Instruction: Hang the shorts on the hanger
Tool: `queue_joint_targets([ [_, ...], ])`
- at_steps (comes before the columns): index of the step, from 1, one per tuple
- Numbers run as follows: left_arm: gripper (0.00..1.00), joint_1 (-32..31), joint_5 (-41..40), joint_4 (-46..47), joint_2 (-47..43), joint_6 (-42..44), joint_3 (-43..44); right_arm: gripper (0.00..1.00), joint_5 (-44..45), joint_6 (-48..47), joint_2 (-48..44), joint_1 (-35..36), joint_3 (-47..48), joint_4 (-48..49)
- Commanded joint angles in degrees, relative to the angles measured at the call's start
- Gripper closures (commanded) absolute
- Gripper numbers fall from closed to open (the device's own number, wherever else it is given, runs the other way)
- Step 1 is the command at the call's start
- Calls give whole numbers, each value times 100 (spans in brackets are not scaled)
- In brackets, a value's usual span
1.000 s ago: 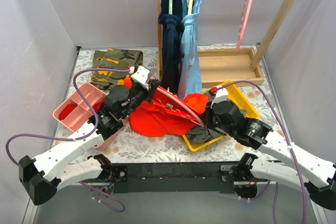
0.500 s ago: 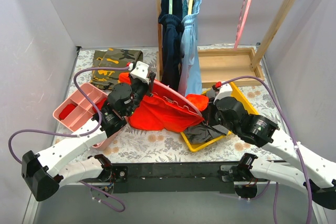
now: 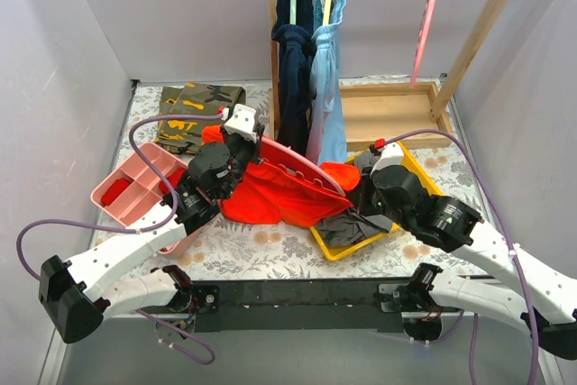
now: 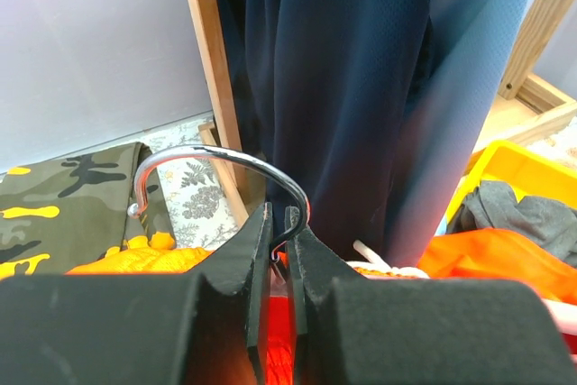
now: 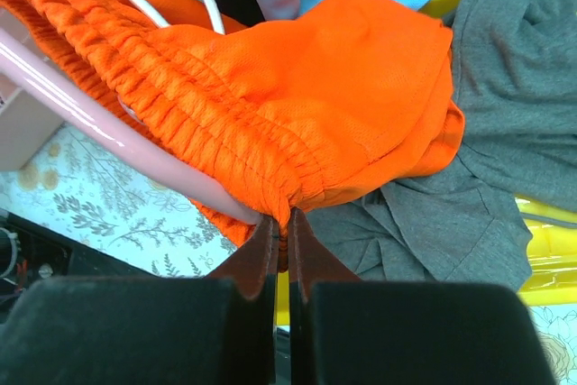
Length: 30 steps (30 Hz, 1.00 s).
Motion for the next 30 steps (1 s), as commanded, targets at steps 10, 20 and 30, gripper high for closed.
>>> queue_joint_targets([
  [10,100,135,-1122,750,68,734,460,99,-90,353,578,8,1770,-1073],
  [20,100,126,-1341,627,419,1156,1277,99,-1390,801,1581,8,3238,-222],
  [30,100,100,-1421,-513,560,708,2262,99,-1525,1109,2618,43,4143,131],
])
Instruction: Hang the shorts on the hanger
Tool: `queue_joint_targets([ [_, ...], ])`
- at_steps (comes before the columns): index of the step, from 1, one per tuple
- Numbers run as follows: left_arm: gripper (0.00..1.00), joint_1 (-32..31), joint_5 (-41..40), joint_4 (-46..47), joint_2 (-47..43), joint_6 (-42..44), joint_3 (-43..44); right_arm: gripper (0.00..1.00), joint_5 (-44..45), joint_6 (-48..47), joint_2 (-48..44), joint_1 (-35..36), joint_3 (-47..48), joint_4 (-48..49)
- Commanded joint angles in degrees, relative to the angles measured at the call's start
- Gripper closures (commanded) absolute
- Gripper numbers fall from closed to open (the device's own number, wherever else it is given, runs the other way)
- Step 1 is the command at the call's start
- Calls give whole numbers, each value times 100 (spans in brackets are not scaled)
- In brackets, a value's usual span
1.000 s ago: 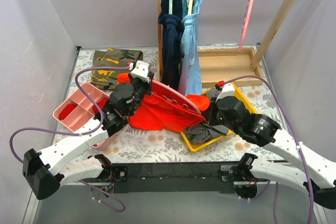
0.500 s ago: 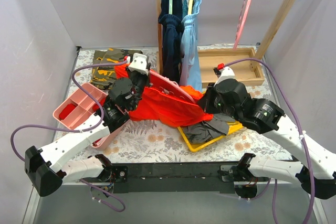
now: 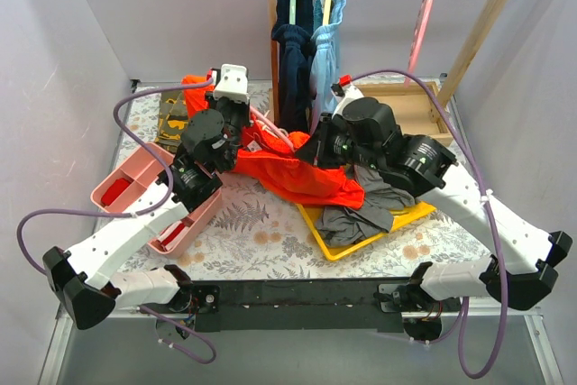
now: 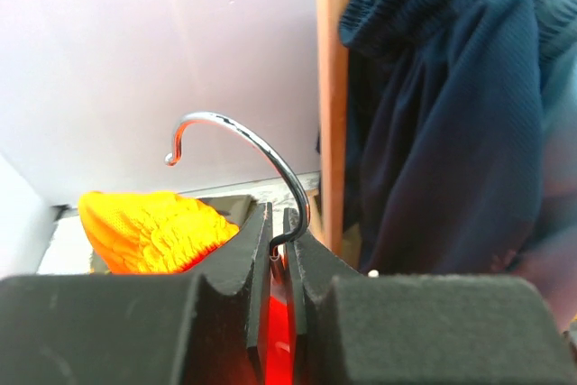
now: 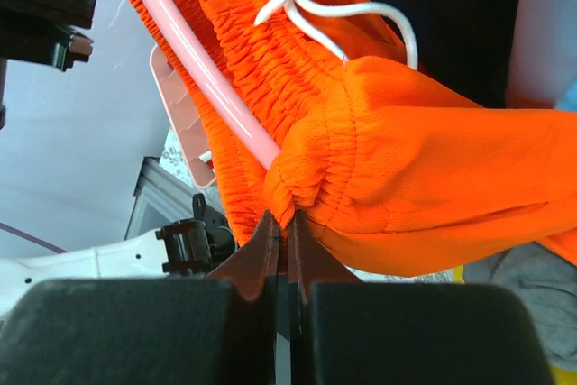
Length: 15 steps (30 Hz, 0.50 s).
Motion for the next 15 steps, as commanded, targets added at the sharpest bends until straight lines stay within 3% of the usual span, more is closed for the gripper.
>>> queue_joint_targets([
  [1,100,-3,-85,-502,-72,-140,887,99,157,145,205,45,533,455],
  [5,100,-99,135,-1301,-2,-377,1626,99,834,-57,461,45,1437,191],
  [9,100,-266,871,-2284,104,-588,2425,99,1291,-180,663,45,2324,200],
  [15,100,-381,1557,-3357,324,-983,3585,99,1450,-303,865,45,2810,472],
])
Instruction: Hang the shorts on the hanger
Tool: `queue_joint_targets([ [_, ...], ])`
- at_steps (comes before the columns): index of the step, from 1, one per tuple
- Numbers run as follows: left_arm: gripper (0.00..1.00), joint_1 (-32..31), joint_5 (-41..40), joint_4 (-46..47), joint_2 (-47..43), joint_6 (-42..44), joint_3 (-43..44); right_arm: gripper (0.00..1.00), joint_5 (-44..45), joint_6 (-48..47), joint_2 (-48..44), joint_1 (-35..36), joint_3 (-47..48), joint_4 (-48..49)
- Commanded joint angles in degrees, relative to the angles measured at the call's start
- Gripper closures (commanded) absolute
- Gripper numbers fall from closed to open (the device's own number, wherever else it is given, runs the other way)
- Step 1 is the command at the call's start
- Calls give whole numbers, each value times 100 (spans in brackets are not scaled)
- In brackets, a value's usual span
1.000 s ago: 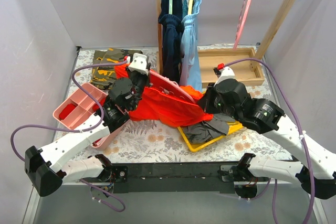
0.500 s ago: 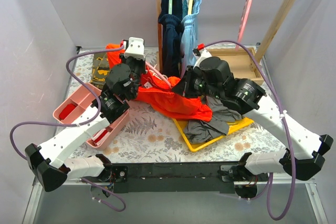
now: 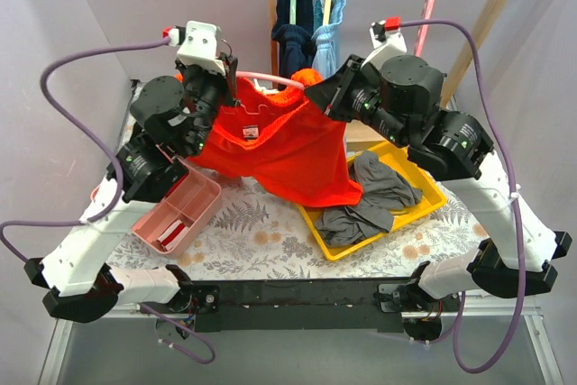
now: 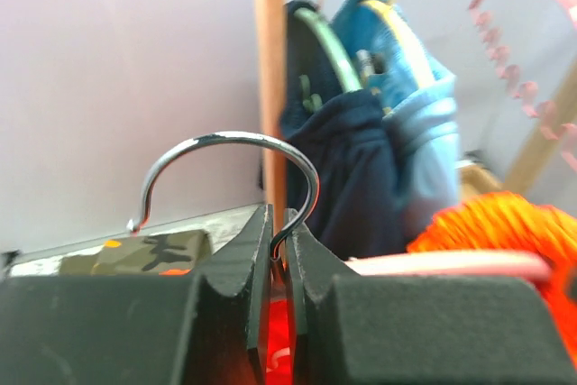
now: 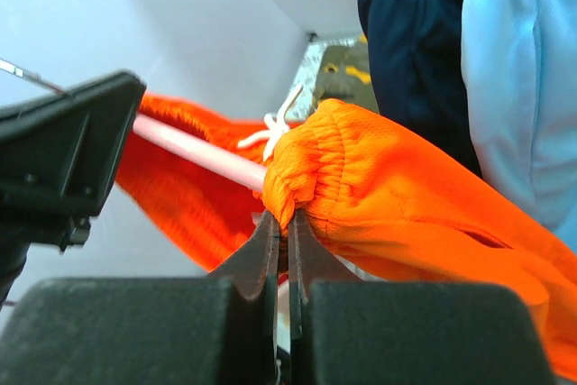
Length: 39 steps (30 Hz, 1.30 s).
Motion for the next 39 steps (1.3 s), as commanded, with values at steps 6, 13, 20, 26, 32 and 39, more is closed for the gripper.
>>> queue_joint_targets([
  [6,100,-156,1551,-815,-313,-1664,177,99,207,-113,175,45,86,849],
  [13,100,-138,332,-682,-797,-2325,-475,99,232,-280,272,98,-28,534],
  [20,100,-138,-523,-1437,-657,-2632,-361,99,813,-394,-212,98,-890,551],
  [26,100,116,-673,-1709,-648,-2879,-361,99,1310,-377,-282,98,-1092,120],
  [32,100,511,-349,-1833,-640,-2966,-537,99,1605,-526,-617,89,-1199,-64],
  [39,100,706,433,-1420,-534,-3055,-625,99,401,-474,41,316,-839,14],
])
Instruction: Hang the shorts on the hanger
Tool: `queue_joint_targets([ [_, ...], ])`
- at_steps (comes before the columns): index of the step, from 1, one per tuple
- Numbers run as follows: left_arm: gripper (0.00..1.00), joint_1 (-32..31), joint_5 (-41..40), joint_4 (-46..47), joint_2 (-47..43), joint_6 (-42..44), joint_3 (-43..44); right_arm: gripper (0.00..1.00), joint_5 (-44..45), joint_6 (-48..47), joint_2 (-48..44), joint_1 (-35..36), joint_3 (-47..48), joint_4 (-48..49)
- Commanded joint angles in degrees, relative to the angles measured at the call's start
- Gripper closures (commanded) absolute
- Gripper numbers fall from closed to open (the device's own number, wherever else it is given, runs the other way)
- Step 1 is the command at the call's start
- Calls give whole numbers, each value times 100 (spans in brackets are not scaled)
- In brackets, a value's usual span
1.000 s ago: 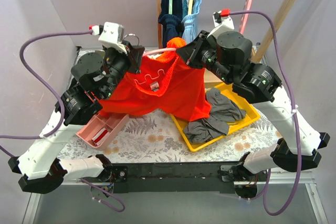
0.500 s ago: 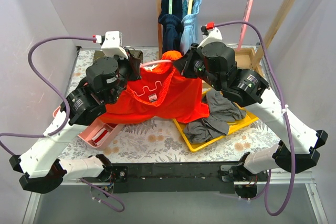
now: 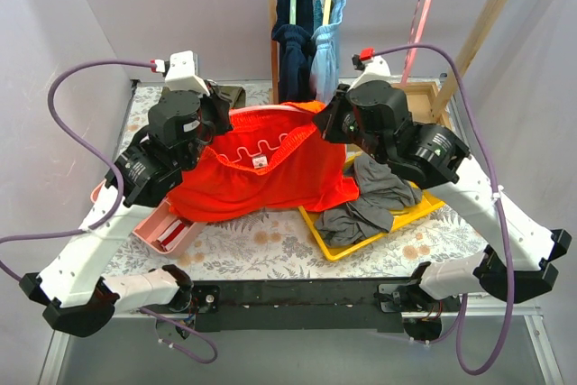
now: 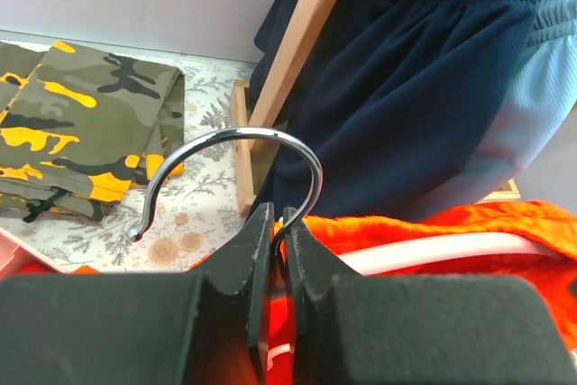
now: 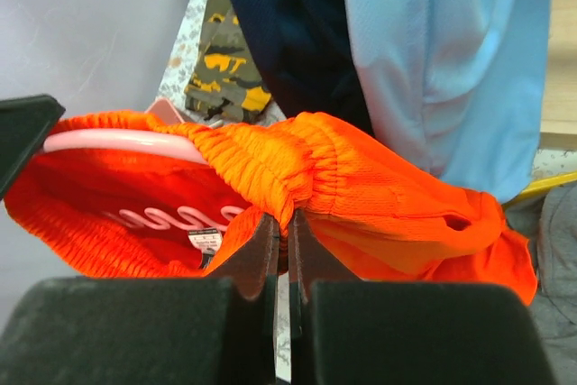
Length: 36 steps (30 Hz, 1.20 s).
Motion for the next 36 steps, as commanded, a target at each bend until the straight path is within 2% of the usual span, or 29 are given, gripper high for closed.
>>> queue_joint_targets([
  [1,100,56,469,553,-1,-58,236,99,-573,-39,488,273,571,183],
  [5,100,56,1084,826,53,-66,421,99,-599,-73,1007,616,1468,182],
  [9,100,56,1655,914,184,-189,553,99,-468,-126,1368,626,2329,86],
  [13,100,56,1902,1169,45,-146,571,99,-56,-284,1202,626,2305,174],
  [18,100,56,1552,792,-175,293,1370,99,86,-407,666,450,1927,190],
  [21,100,56,2129,686,-167,312,1484,99,-255,-793,542,450,2084,226],
  [23,100,56,2734,616,-106,189,1642,99,-773,-1145,438,450,2190,296],
  [25,100,56,2992,624,-36,179,1888,99,-1247,-1355,279,450,2086,558],
  [26,100,56,3289,598,95,188,1985,97,-1406,-1435,52,450,1798,700],
  [30,100,56,3590,396,351,189,1926,89,-1689,-1489,-582,450,876,1333],
  [33,100,56,3626,843,-7,109,908,76,-1707,-1506,-899,450,295,1369],
  [34,100,56,3634,1088,-87,92,679,66,-1768,-1550,-969,450,188,1360],
  [36,100,56,3634,1248,-289,127,142,57,-2127,-1960,-1145,459,-58,1334],
])
